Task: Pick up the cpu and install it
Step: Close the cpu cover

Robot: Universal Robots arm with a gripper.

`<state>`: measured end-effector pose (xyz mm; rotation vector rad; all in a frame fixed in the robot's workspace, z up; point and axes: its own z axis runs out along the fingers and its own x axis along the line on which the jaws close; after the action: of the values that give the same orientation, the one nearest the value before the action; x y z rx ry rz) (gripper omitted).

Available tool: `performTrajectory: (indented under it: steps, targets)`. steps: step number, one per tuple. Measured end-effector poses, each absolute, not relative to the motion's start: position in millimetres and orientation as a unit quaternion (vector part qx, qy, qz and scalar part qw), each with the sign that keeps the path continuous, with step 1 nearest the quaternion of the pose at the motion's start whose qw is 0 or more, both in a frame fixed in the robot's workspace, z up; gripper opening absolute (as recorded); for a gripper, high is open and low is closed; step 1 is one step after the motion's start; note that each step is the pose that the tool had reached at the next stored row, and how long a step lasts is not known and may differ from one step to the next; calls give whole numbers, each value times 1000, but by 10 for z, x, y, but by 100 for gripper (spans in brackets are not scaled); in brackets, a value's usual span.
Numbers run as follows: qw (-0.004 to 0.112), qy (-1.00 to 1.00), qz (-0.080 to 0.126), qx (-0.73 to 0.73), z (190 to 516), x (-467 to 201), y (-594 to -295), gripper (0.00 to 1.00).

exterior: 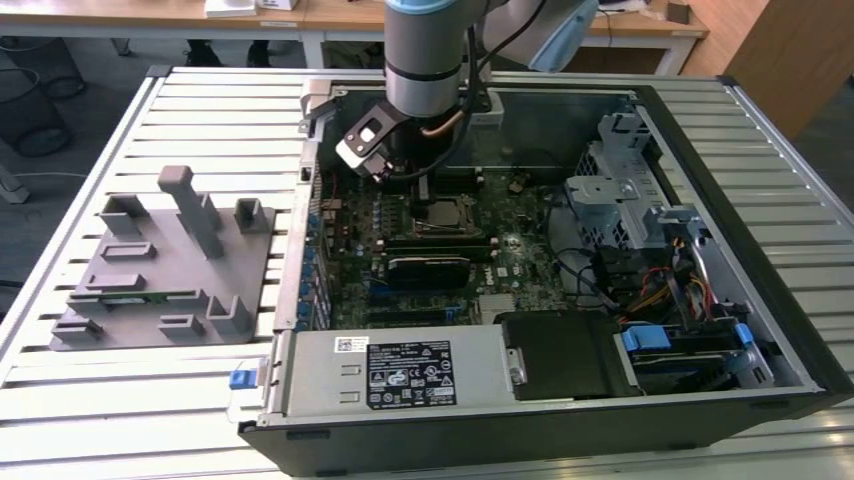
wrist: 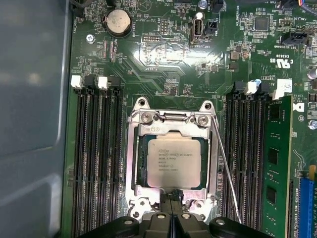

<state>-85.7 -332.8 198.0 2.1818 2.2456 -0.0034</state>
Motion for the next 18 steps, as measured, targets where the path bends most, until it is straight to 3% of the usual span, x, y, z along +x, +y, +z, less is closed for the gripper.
performTrajectory:
  steps: [18]
  targets:
    - [5, 717, -1, 697, 2008, -857, -3326, 11]
